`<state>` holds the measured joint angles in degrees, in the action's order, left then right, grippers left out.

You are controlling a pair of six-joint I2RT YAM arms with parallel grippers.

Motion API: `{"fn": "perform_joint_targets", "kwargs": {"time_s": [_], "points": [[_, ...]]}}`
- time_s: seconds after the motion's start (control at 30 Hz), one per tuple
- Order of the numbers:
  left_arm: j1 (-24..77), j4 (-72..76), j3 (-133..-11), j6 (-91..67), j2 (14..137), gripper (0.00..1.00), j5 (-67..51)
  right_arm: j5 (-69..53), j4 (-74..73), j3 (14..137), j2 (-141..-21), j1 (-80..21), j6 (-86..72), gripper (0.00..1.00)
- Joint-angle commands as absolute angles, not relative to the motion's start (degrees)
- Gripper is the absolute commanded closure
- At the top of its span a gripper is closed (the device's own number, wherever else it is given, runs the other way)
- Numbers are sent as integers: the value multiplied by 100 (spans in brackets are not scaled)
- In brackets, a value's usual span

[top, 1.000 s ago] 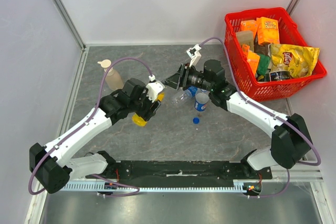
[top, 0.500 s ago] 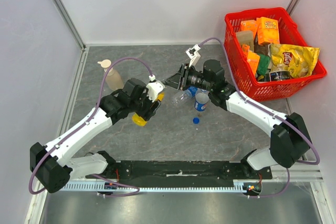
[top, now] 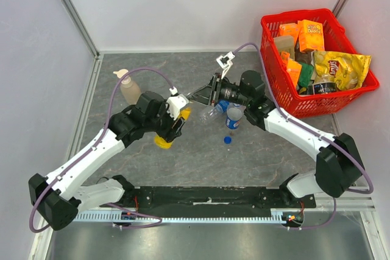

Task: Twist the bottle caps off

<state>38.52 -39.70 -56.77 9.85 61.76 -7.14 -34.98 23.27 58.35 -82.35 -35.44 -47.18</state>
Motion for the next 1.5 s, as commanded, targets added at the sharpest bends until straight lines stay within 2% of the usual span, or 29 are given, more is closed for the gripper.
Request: {"fn": "perform_joint_targets", "kwargs": {"time_s": [0.0,0.17,0.53,1.13,1.37,1.47], "points": [[3876,-3718,-5783,1063,5881,98,-1914,-4226,3294,5740,-7928,-3595,-4737,100],[3885,-3700,-5801,1195,5748,98,-2819,-4771,4050,5625,-7831,-3595,-4834,100],[3885,-3744,-5853,1257,5809,98,-3796,-5660,5949,5256,-7734,-3595,-5554,100],[3885,-3753,-5933,1582,5546,98,-5097,-6390,7268,5062,-7444,-3595,-5739,100],[3885,-3753,-5898,1591,5599,98,-5370,-6565,8822,5185,-7760,-3586,-6827,100],[3885,-3753,-5880,1591,5616,98,-5405,-6557,9290,5264,-7936,-3586,-7277,95]]}}
